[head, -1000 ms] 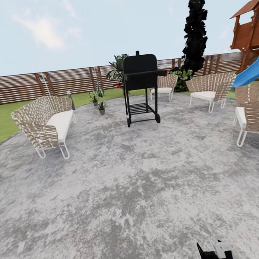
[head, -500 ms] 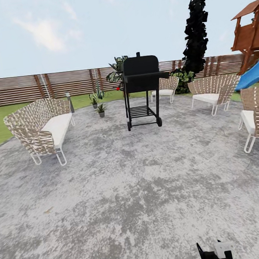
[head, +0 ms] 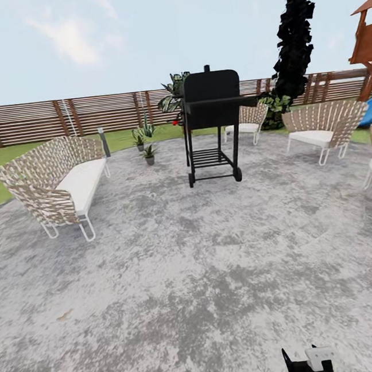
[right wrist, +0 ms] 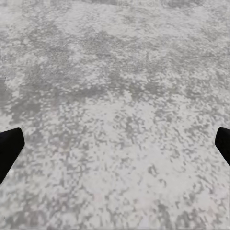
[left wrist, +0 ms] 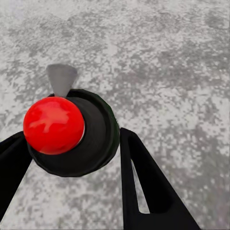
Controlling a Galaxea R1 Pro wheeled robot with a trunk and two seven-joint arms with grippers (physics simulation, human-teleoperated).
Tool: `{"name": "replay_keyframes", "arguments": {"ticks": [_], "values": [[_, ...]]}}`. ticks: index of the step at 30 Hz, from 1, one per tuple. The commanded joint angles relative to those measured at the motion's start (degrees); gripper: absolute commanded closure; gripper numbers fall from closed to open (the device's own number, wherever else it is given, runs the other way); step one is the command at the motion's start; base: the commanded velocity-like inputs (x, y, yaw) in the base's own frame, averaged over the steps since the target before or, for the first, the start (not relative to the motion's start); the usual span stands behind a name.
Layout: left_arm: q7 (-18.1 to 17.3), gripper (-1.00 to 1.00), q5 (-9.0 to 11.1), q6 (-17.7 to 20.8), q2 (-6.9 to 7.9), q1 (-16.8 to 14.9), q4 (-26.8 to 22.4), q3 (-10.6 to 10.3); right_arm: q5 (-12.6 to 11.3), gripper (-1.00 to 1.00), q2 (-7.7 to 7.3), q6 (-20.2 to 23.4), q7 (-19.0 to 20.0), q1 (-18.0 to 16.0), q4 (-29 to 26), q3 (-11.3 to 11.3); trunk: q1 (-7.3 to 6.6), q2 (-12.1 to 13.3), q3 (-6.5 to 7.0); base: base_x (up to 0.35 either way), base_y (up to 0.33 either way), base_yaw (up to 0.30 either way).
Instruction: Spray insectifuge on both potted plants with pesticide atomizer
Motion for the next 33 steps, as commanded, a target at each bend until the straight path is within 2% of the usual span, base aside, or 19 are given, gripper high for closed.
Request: {"name": "replay_keyframes", "arguments": {"ticks": [1, 12, 23, 28, 33], "values": [[0.0, 1.00, 0.1, -0.2, -0.01, 0.0, 0.1, 0.1, 0.4, -1.00, 0.01, -0.2, 0.3, 0.0, 0.0, -0.5, 0.02, 0.0, -0.05, 0.339, 0.000, 0.247], [0.0, 1.00, 0.1, -0.2, -0.01, 0.0, 0.1, 0.1, 0.4, -1.00, -0.02, -0.2, 0.3, 0.0, -0.1, -0.5, 0.02, 0.0, -0.05, 0.339, 0.000, 0.244], [0.0, 1.00, 0.1, -0.2, -0.01, 0.0, 0.1, 0.1, 0.4, -1.00, -0.31, -0.2, 0.3, 0.0, 0.0, -0.5, 0.02, 0.0, -0.05, 0.339, 0.000, 0.023], [0.1, 1.00, 0.1, -0.2, -0.24, 0.3, 0.2, 0.1, 0.5, -1.00, -0.53, -1.3, 0.3, -1.2, -1.6, -0.5, 0.02, 0.0, -0.05, 0.000, 0.000, 0.000], [0.1, 1.00, 0.1, -0.2, -0.25, 0.3, 0.1, 0.1, 0.3, -1.00, 0.83, -1.7, 0.3, -0.8, -1.9, -0.6, 0.02, 0.0, -0.05, 0.126, -0.013, 0.000]]}}
